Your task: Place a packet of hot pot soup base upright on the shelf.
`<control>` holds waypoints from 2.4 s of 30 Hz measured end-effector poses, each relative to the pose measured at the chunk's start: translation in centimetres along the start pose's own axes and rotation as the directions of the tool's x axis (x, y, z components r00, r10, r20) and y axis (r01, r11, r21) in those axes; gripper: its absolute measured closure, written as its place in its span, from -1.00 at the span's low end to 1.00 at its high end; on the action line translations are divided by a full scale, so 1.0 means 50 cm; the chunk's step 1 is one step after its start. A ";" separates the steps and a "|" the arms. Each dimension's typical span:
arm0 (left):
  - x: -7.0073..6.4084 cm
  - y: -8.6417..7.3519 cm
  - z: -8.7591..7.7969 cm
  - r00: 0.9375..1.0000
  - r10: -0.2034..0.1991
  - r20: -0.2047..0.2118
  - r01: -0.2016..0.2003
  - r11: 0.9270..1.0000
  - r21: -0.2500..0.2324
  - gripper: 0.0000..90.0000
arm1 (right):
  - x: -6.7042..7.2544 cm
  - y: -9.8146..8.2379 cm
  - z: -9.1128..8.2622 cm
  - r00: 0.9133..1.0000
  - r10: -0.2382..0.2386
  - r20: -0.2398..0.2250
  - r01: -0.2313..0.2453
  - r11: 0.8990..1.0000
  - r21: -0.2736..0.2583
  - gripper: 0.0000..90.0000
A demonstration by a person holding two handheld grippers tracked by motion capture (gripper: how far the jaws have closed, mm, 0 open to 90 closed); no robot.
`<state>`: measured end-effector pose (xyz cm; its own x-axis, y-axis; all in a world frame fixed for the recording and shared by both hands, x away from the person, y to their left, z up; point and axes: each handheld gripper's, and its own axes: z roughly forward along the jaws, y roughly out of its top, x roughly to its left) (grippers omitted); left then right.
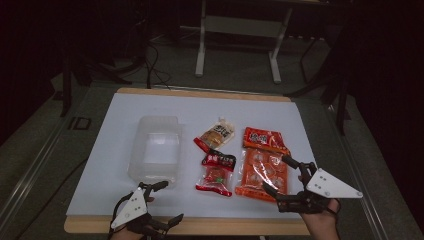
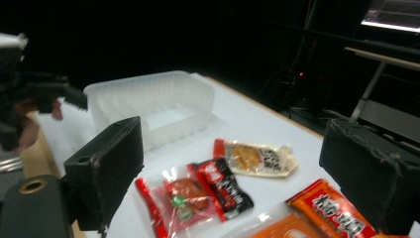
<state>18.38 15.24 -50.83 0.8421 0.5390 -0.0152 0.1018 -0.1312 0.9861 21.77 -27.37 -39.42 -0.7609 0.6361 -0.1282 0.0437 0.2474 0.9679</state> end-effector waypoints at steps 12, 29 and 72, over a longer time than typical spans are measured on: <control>0.000 0.000 0.000 1.000 -0.013 0.021 0.013 1.000 -0.003 -1.00 | -0.059 0.013 0.025 0.997 0.004 0.072 -0.006 1.000 0.019 -0.78; -0.001 -0.001 0.002 0.999 -0.029 0.028 0.029 1.000 0.000 -1.00 | -0.155 0.004 0.063 0.984 0.028 0.174 -0.042 0.996 0.080 -0.73; -0.003 -0.004 0.005 0.999 -0.026 0.033 0.025 0.999 0.023 -1.00 | -0.314 -0.141 0.181 0.950 0.184 0.253 -0.249 0.935 0.254 -0.66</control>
<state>18.39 14.97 -51.08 0.8562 0.5146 -0.0464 0.1351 -0.1363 0.9814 39.27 -32.47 -46.19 -0.5513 0.8343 0.0018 0.3948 0.2590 0.8815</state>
